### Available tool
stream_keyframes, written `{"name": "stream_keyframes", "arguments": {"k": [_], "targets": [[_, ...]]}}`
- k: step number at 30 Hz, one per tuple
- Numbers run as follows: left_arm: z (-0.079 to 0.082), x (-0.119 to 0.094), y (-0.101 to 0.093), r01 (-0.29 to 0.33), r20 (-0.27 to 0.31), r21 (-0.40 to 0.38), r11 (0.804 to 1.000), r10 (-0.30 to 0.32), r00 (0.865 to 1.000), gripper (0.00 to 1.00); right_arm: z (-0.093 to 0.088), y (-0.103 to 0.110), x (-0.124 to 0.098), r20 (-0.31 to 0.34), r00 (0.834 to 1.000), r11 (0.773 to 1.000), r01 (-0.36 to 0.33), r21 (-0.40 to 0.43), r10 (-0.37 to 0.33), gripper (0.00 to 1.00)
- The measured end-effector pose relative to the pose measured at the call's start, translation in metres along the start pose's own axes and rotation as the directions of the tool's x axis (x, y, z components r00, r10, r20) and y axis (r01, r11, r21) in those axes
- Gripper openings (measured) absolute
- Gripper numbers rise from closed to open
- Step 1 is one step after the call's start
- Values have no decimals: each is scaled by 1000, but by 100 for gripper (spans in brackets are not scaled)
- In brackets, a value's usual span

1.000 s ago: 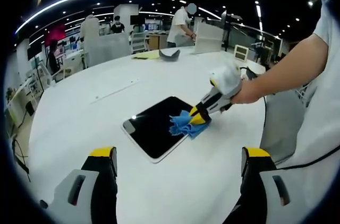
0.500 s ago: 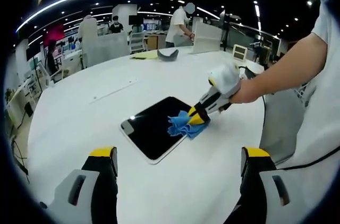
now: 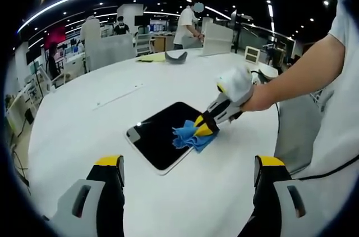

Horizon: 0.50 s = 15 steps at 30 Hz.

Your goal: Wipe the mirror surface with the cleaning cloth until all visible marks leave the cleaned area.

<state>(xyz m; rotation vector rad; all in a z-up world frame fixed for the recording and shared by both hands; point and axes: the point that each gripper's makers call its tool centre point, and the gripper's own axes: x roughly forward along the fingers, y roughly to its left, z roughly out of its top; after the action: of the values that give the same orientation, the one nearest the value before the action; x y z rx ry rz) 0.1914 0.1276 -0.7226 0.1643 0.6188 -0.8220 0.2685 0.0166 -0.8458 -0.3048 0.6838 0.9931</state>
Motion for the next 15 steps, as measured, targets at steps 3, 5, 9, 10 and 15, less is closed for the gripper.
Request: {"name": "stream_keyframes", "arguments": {"k": [3, 5, 9, 10, 15], "targets": [[0, 1, -1, 5, -1, 1, 1000, -5, 1000, 97, 1, 1, 2, 5, 1000, 1000, 3, 5, -3, 1], [0, 2, -1, 7, -3, 4, 1000, -7, 1000, 97, 3, 2, 3, 8, 1000, 1000, 6, 6, -6, 1], [0, 2, 0, 6, -4, 2, 1000, -6, 1000, 97, 5, 3, 5, 10, 1000, 1000, 19, -5, -19, 1], [0, 2, 0, 7, -4, 2, 1000, -7, 1000, 97, 5, 3, 6, 12, 1000, 1000, 24, -8, -24, 1], [-2, 1, 2, 5, -8, 1, 1000, -5, 1000, 97, 7, 1, 8, 21, 999, 999, 40, -1, -40, 1]]}}
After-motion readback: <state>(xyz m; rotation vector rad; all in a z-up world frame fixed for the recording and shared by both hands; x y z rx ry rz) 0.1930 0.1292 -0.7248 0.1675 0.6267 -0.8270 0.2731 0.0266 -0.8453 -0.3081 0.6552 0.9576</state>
